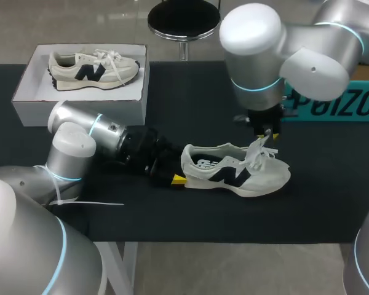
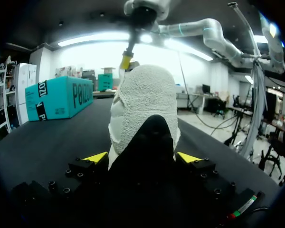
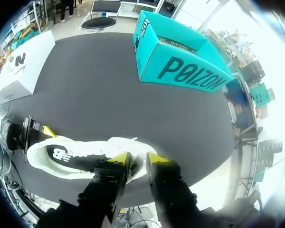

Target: Take the shoe out of the shoebox, open the shoe tongue, remove and reinsert the insole, then place the shoe into the shoebox

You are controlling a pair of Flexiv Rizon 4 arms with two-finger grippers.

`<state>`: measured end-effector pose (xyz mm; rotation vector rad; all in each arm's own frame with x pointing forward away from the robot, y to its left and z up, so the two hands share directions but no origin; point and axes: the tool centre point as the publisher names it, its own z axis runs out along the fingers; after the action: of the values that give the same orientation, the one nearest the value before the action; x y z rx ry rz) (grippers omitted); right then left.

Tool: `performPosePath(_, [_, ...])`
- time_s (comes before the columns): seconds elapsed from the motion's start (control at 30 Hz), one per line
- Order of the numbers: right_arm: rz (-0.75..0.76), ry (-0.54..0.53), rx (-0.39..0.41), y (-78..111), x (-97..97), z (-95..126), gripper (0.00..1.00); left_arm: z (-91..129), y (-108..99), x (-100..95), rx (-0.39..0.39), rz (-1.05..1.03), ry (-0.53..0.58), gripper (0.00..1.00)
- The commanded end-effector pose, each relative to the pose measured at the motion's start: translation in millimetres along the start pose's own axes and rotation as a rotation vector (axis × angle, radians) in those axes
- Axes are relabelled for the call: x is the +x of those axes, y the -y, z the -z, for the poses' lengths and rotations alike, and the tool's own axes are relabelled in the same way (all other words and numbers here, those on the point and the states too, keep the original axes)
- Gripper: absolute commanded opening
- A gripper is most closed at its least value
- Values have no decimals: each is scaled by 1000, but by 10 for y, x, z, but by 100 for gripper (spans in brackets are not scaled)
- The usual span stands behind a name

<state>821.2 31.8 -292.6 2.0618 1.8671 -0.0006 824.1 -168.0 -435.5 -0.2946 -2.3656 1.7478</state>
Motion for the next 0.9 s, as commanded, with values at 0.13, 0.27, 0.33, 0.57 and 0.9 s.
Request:
performPosePath(0.13, [11,-51,0,-60,-81,-45,100,-7,-23,7,-1,0,1,0])
performPosePath(0.27, [16,-55,3,-77,-51,-67,100,-7,-23,7,-1,0,1,0])
performPosePath(0.33, [17,-62,4,-93,-21,-75,100,-7,-23,7,-1,0,1,0])
performPosePath(0.57, [33,-71,6,-164,95,-49,100,-7,-23,7,-1,0,1,0])
performPosePath(0.9, [49,-93,27,-204,254,-23,100,-7,-23,7,-1,0,1,0])
